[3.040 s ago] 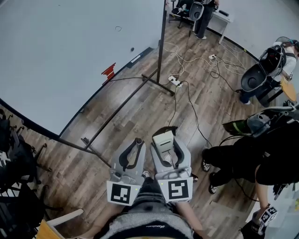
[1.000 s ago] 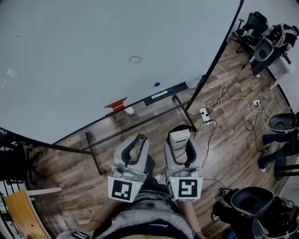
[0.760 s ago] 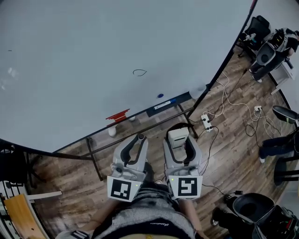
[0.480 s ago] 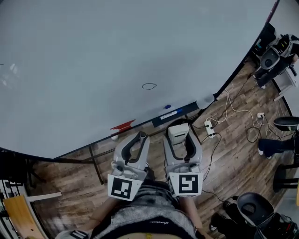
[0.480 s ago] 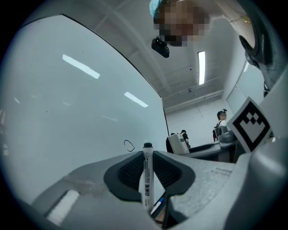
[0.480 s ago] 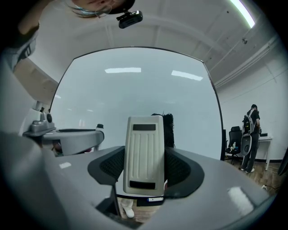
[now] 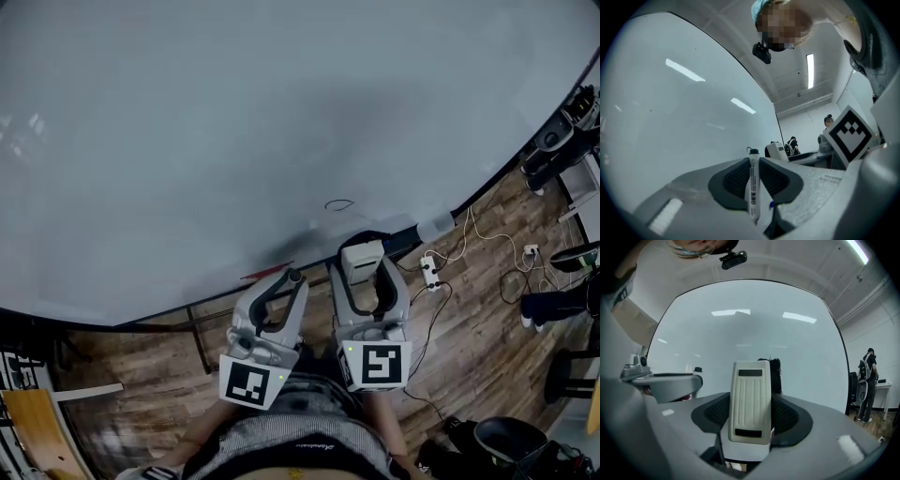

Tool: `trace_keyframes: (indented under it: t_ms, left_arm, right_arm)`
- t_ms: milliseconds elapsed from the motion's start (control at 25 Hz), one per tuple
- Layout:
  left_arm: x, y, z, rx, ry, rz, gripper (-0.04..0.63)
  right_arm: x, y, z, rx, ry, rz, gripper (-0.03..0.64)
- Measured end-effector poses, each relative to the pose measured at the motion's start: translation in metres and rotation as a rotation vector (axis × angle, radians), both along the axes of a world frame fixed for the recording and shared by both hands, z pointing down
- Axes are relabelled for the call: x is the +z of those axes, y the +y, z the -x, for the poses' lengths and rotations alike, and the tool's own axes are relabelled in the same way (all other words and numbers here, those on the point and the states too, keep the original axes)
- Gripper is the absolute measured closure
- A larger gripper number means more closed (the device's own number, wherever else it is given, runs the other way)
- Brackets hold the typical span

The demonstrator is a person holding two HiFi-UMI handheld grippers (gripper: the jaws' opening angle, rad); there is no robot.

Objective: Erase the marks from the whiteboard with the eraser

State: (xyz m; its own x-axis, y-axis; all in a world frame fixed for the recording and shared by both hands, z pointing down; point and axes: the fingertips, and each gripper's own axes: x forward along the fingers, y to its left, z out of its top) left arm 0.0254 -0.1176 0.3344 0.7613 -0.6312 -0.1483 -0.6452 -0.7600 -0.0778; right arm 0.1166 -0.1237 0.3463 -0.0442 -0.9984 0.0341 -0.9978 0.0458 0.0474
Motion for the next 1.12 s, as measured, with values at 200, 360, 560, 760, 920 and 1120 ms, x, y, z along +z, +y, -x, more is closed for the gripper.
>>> trace_keyframes:
  t_ms: [200,360,560,760,920,1120]
  left_arm:
    - [-0.002,-0.006,0.001,-0.022,0.030,-0.013,0.518]
    - [-0.002,-0.014,-0.012,-0.036,0.042,-0.014,0.518]
    - [-0.003,-0.012,-0.011,-0.072,0.032,-0.016,0.518]
    - [-0.004,-0.015,-0.010,-0.106,0.038,-0.013,0.518]
    - [-0.003,-0.017,-0.011,-0.113,0.038,-0.018,0.518]
    - [-0.003,-0.021,-0.008,-0.114,0.038,-0.014,0.518]
  right_arm:
    - [0.000,-0.015,-0.005,-0.018,0.007,-0.003,0.356]
    - [-0.001,-0.032,-0.019,-0.037,0.019,-0.001,0.356]
    - [-0.003,-0.036,-0.022,-0.068,0.018,-0.017,0.356]
    - [-0.012,-0.042,-0.028,-0.080,0.034,-0.047,0.356]
    - [-0.006,-0.050,-0.033,-0.077,0.047,-0.030,0.356]
    - [-0.002,-0.054,-0.024,-0.094,0.049,-0.020,0.357]
